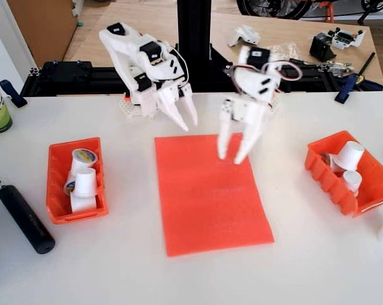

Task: Sort the coffee pods, blue into left, red into right

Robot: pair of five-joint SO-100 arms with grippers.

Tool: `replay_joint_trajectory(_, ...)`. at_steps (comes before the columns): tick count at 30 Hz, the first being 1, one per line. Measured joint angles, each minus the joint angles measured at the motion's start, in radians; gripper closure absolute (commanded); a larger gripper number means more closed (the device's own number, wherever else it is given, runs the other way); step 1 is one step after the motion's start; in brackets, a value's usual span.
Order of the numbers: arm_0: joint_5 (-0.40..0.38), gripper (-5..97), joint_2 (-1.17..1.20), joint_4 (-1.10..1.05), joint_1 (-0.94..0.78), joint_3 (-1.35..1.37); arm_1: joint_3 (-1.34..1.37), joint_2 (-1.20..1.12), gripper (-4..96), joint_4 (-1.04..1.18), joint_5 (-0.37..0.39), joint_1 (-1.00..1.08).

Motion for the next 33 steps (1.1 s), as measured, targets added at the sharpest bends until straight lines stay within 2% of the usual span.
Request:
replay_joint_trajectory(6, -0.025, 83, 0.009, -0.009, 0.0, 0.0, 0.0, 0.0, 73.9, -0.002, 0.385, -0.327)
replay_joint_trajectory(7, -0.025, 83, 0.009, -0.009, 0.0, 0.003, 0.0, 0.0, 73.7, -0.015, 0.428, -0.379)
replay_joint_trajectory(10, -0.025, 84, 0.009, -0.009, 0.0, 0.011, -0.002, -0.026, 74.0, -0.071, 0.485, -0.488)
replay_joint_trajectory(14, -0.046, 84, 0.009, -0.009, 0.0, 0.021, -0.002, -0.114, 74.2, -0.129, 0.512, -0.574)
replay_joint_trajectory(19, -0.087, 84, 0.023, 0.003, 0.02, 0.071, -0.002, -0.236, 72.2, -0.23, 0.479, -0.649)
replay_joint_trajectory(22, -0.126, 84, 0.071, 0.003, 0.02, 0.121, -0.002, -0.336, 72.0, -0.354, 0.477, -0.71)
replay_joint_trajectory(25, -0.187, 84, 0.144, 0.003, 0.02, 0.183, 0.0, -0.426, 71.6, -0.457, 0.517, -0.804)
replay_joint_trajectory(29, -0.278, 85, 0.334, 0.031, 0.012, 0.327, 0.002, -0.466, 70.5, -0.514, 0.518, -0.882)
replay_joint_trajectory(33, -0.351, 85, 0.67, 0.114, -0.031, 0.534, 0.0, -0.471, 70.0, -0.534, 0.503, -0.914)
